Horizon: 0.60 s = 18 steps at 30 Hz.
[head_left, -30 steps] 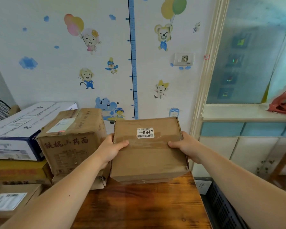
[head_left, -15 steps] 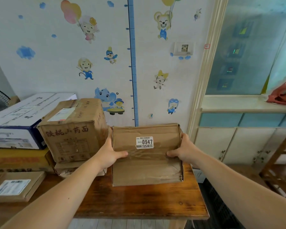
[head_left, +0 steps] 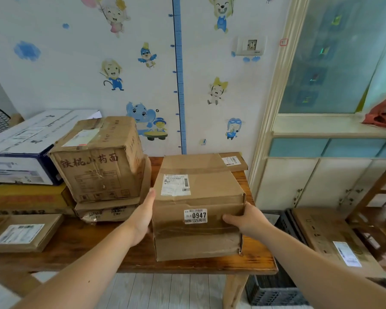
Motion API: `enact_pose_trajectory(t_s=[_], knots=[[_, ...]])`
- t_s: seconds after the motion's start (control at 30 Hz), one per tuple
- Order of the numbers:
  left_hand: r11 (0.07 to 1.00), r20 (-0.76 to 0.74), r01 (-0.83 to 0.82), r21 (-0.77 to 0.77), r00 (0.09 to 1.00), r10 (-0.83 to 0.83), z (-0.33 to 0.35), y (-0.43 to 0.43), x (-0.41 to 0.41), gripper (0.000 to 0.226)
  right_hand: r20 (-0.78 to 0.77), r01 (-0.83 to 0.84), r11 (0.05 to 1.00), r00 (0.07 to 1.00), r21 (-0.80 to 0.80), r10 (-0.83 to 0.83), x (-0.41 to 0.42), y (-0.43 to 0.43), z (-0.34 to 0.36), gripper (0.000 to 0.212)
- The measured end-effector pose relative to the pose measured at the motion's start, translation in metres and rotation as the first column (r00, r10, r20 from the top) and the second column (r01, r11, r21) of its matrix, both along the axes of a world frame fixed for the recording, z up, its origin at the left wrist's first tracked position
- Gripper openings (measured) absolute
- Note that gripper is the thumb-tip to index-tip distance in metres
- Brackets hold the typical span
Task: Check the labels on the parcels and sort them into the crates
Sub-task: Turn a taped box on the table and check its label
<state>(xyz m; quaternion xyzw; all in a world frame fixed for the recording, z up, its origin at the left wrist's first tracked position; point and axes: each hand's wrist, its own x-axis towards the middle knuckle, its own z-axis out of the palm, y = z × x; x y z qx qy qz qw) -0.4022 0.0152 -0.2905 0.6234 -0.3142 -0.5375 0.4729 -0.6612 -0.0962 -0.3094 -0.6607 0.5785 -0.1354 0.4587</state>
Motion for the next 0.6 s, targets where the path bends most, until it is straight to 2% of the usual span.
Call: enact_pose_trajectory(t_s=[0.17, 0.27, 0.33, 0.43, 0.5, 0.6], knots=[[0.991, 0.002, -0.064, 0.121, 0.998, 0.065, -0.027, 0.002, -0.008, 0.036, -0.017, 0.062, 0.993, 0.998, 0.096, -0.061, -0.006, 0.014, -0.028, 0.068], [0.984, 0.021, -0.107, 0.139, 0.994, 0.105, -0.036, 0.002, -0.006, 0.033, 0.223, 0.052, 0.935, 0.965, 0.351, -0.137, -0.011, 0.02, -0.025, 0.085], [0.979, 0.048, -0.117, 0.165, 0.993, 0.11, -0.042, 0.002, -0.002, 0.035, 0.333, 0.03, 0.886, 0.92, 0.463, -0.205, -0.012, 0.021, -0.019, 0.085], [0.971, 0.089, -0.095, 0.219, 0.993, 0.077, -0.051, 0.003, -0.002, 0.037, 0.246, 0.13, 0.849, 0.925, 0.512, -0.29, -0.008, 0.021, -0.018, 0.072], [0.965, 0.105, -0.092, 0.245, 0.992, 0.068, -0.054, 0.003, -0.004, 0.038, 0.144, 0.204, 0.862, 0.943, 0.463, -0.301, -0.002, 0.02, -0.021, 0.07], [0.956, 0.142, -0.07, 0.285, 0.989, 0.03, -0.054, 0.0, -0.003, 0.042, 0.077, 0.225, 0.884, 0.957, 0.411, -0.279, 0.003, 0.017, -0.021, 0.07]])
